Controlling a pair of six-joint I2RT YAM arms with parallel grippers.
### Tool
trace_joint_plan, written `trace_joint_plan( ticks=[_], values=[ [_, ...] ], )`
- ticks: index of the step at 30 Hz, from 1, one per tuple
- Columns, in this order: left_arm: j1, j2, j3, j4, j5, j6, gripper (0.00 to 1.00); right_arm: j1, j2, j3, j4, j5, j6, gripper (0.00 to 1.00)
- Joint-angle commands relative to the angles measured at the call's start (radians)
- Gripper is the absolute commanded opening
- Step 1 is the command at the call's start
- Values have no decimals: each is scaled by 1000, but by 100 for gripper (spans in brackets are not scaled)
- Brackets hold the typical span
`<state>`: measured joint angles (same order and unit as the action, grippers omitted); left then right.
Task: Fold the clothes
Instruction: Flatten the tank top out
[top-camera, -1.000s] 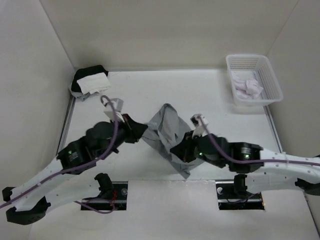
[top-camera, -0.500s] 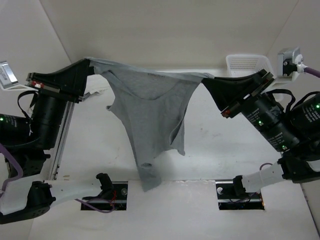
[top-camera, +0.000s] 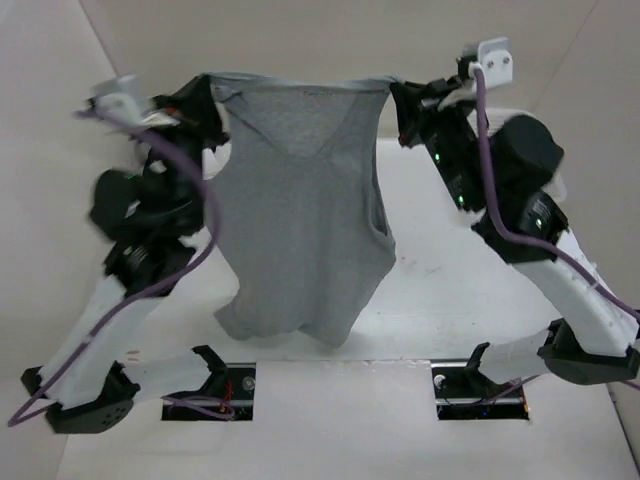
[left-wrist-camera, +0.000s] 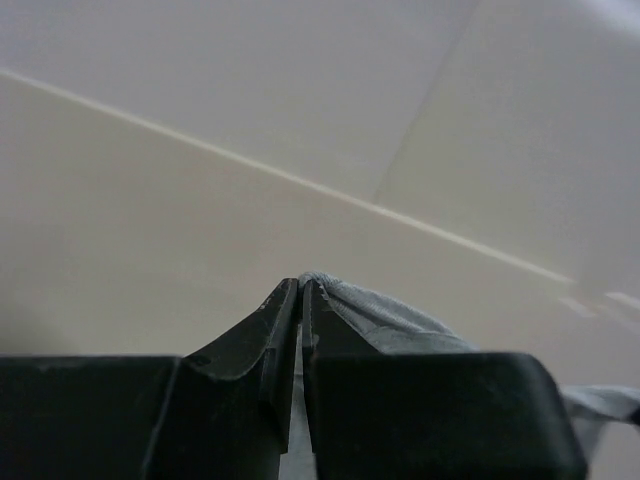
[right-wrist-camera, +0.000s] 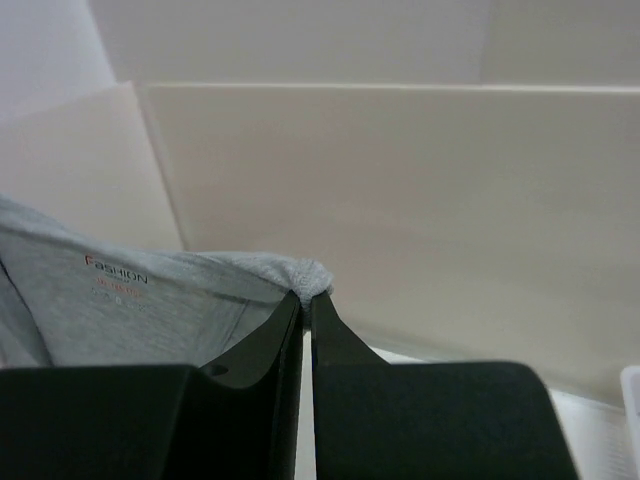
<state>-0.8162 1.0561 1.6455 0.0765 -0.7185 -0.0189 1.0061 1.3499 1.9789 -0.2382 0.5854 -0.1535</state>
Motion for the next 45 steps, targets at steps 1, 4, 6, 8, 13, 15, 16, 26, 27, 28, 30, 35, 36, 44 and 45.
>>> trace_joint_plan(
  ticks=[1,4,6,8,13,15,16,26,27,28,30,35,36,44,45],
  values=[
    [219,166,-84,7,67,-128,3,-265,53,0,-35,-325,279,1],
    [424,347,-46,-37,285,-298,3,-439,216,70,-44,-484,359,2],
    [507,519,61,-44,349,-331,3,-526,358,154,-33,-525,390,2],
    [551,693,234,-73,379,-325,4,-591,521,295,-42,-523,411,2],
    [613,991,643,-167,404,-328,17,-682,794,563,-46,-484,517,21],
    [621,1009,634,-153,401,-320,37,-688,786,505,-24,-499,546,43],
    [622,986,573,-153,401,-331,44,-683,747,423,-15,-512,545,51],
    [426,333,-720,132,291,-575,23,-504,114,-844,330,-458,755,2],
    [411,270,-789,100,272,-598,20,-483,66,-935,347,-457,773,2],
    [403,205,-852,53,269,-648,17,-464,20,-1012,356,-450,788,2],
    [404,93,-949,-56,306,-732,15,-424,-65,-1150,366,-432,822,6],
    [444,-155,-1147,-329,415,-817,26,-314,-250,-1420,355,-401,893,19],
    [453,-204,-1173,-378,418,-831,30,-291,-286,-1460,349,-395,902,22],
    [502,-343,-1280,-560,455,-900,41,-263,-532,-1623,257,-340,957,37],
    [504,-343,-1282,-563,458,-906,41,-274,-543,-1637,257,-341,957,38]
  ],
)
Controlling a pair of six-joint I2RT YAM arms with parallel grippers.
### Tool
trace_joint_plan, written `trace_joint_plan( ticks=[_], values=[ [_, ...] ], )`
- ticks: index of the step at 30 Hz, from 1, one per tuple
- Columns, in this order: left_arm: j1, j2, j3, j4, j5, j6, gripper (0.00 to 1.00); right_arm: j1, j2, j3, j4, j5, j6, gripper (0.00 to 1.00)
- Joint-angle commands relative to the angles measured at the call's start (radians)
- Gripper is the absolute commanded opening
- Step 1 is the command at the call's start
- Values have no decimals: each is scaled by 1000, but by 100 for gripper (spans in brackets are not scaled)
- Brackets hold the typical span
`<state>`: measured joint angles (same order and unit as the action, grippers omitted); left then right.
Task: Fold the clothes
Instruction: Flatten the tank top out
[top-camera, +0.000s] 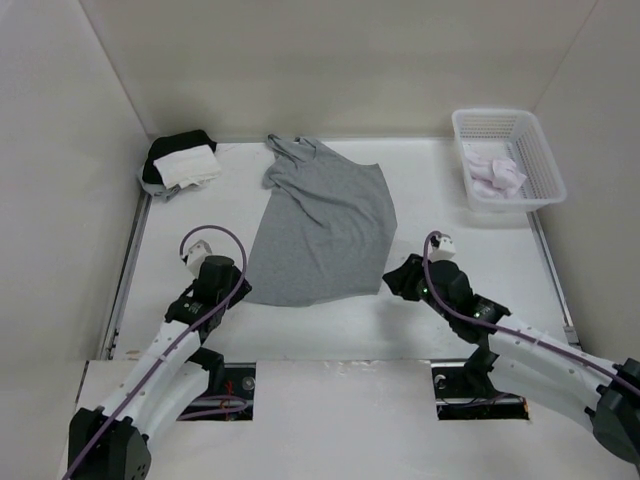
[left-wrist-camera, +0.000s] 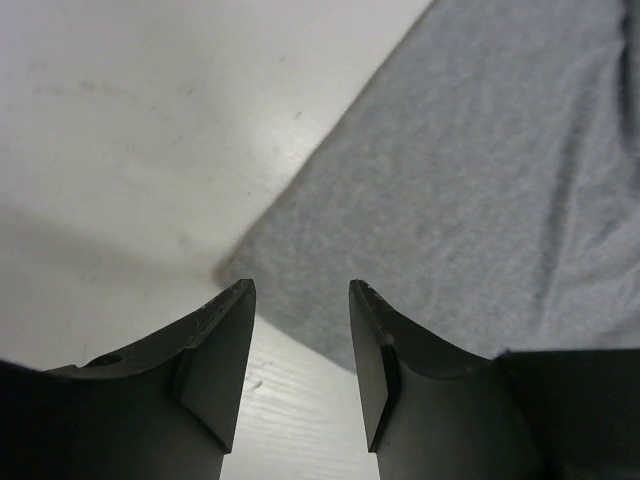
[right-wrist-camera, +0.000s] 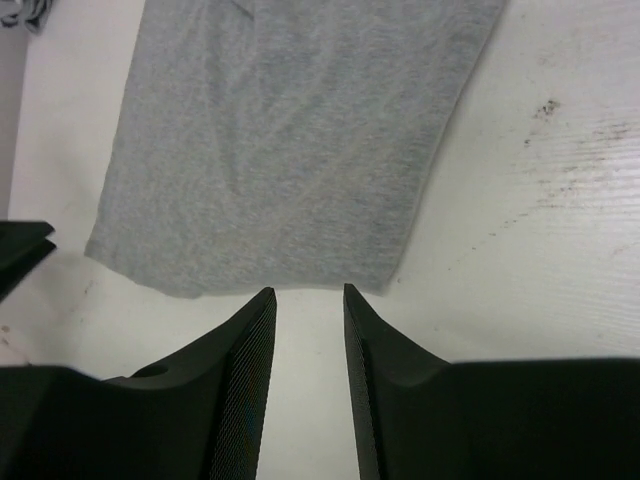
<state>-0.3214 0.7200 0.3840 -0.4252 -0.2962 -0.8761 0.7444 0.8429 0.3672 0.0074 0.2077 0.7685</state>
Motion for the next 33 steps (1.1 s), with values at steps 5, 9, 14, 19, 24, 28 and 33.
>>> trace_joint_plan(
  ticks=[5,9,14,19,24,28,33],
  values=[
    [29,33,-13,-86,0,-70,38,-40,-22,-53,29,7,44,39],
    [43,94,-28,-46,0,-80,35,-38,16,-56,69,1,49,39],
    [51,165,-37,23,2,-67,35,-38,48,-57,108,-4,52,39],
    [49,240,-43,86,25,-47,28,-43,62,-62,128,-13,54,40],
    [74,256,-48,129,40,-28,11,-70,108,-60,131,-5,69,51],
    [74,185,-13,157,75,-8,4,-104,183,-28,128,-33,83,54],
    [54,125,27,158,51,23,3,-130,327,58,164,-67,80,52]
  ],
)
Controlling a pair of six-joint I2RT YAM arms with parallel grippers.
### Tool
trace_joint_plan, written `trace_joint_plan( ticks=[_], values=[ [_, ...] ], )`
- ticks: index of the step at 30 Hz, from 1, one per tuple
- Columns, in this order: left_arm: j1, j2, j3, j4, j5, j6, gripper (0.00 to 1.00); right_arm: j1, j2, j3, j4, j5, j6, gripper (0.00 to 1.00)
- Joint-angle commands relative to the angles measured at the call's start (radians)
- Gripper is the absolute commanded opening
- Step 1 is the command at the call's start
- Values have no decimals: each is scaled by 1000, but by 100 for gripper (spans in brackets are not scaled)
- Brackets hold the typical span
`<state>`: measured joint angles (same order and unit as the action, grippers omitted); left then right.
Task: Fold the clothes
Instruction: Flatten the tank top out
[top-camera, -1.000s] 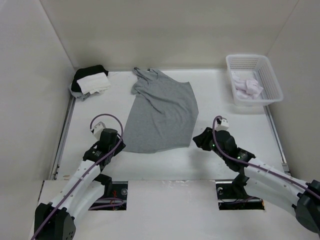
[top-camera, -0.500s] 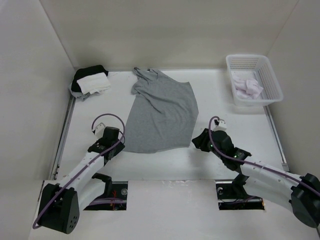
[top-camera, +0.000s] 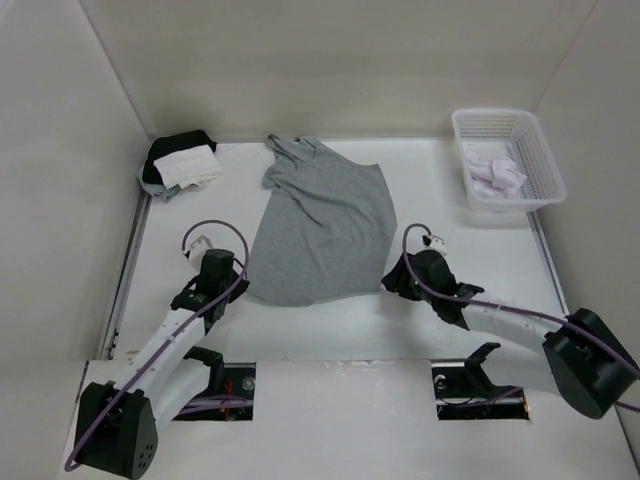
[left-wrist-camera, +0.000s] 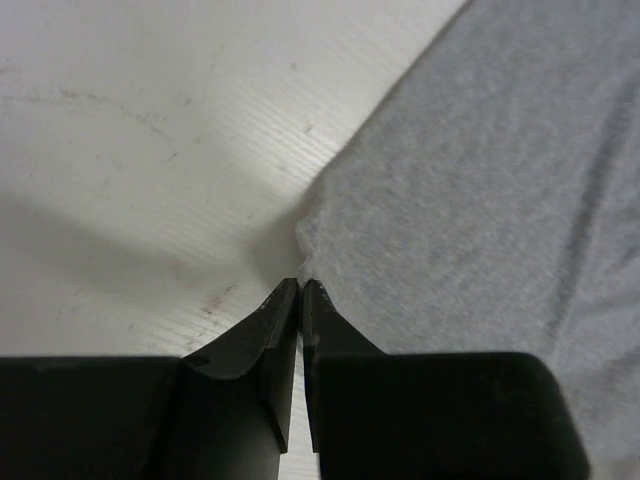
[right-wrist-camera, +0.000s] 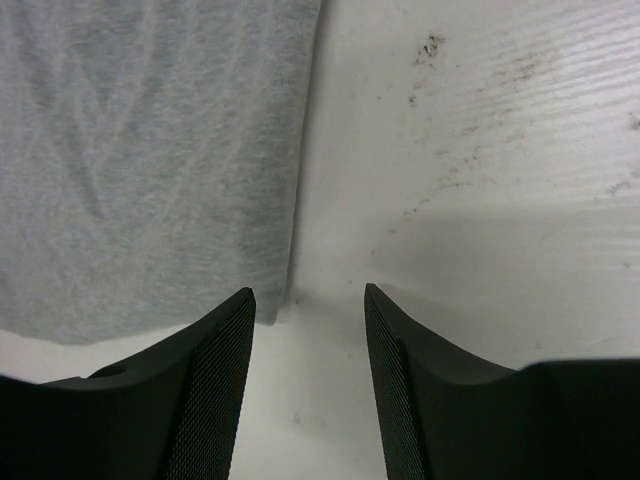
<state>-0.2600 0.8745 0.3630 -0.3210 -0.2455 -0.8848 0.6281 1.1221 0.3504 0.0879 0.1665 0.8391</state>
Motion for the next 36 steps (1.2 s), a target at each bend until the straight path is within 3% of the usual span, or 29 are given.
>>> trace_joint_plan(
  ticks=[1,6,10,11,13,18,21,24,29,36],
  values=[
    [-8,-32,45,62,5,32,3,-18,95,97,114,-39,9,52],
    [-21,-49,36,111,28,33,3,-40,289,186,263,-87,29,45],
    [-44,-58,59,149,35,40,3,-46,343,213,311,11,37,4],
    [-46,-68,76,151,31,50,3,-37,305,207,277,27,34,1],
    [-31,-109,122,146,23,85,3,7,163,194,151,39,19,0],
    [12,-184,235,108,11,130,3,204,-284,358,-490,92,-14,4],
    [17,-189,238,115,11,118,3,256,-349,452,-663,97,-18,5],
    [28,-141,229,138,23,113,4,218,-276,432,-601,42,-58,7],
    [29,-91,189,181,57,84,4,-13,41,345,-260,-119,-133,7],
    [28,-104,146,154,58,83,4,-146,367,464,-13,-148,-163,9]
  ],
)
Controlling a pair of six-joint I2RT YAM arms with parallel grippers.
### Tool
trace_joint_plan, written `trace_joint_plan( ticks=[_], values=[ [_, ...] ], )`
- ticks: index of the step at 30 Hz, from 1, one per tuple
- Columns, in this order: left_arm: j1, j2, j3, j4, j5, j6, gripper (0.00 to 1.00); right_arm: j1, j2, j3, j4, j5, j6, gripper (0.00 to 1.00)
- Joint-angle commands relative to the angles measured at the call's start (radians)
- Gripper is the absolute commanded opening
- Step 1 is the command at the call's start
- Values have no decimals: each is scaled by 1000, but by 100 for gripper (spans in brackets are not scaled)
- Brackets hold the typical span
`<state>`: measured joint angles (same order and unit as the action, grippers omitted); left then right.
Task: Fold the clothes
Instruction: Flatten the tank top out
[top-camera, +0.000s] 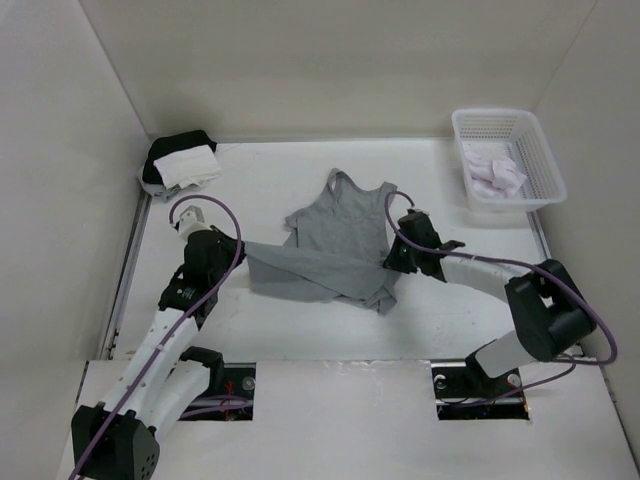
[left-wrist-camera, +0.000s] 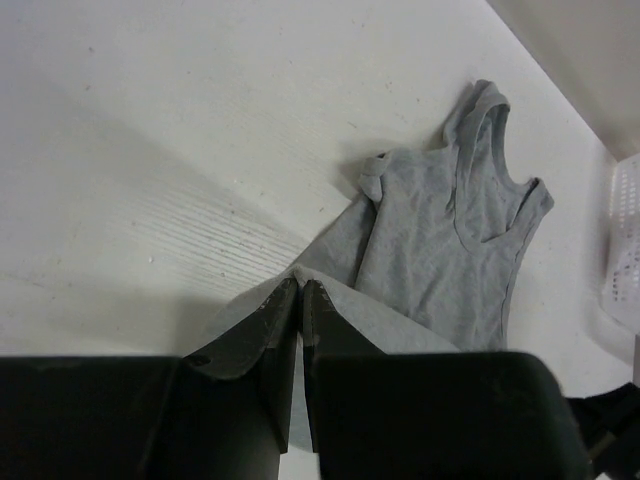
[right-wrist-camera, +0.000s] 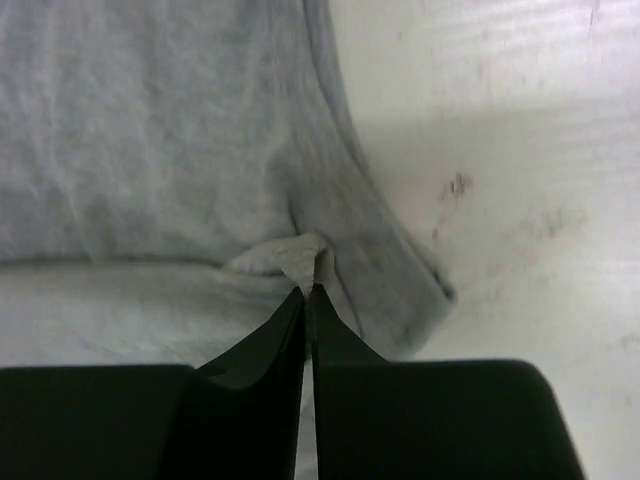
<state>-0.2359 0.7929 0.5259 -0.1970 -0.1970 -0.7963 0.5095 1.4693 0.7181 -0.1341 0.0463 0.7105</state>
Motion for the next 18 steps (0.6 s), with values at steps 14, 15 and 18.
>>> trace_joint_plan(
  ticks=[14,15,18],
  values=[
    [-33,-27,-56,42,16,-34,4,99,-266,-121,160,75,21,36],
    [-35,-27,-60,50,18,-35,4,111,-288,-161,159,79,47,37],
    [-50,-18,-61,70,18,-37,4,114,-299,-209,201,67,70,48]
  ],
)
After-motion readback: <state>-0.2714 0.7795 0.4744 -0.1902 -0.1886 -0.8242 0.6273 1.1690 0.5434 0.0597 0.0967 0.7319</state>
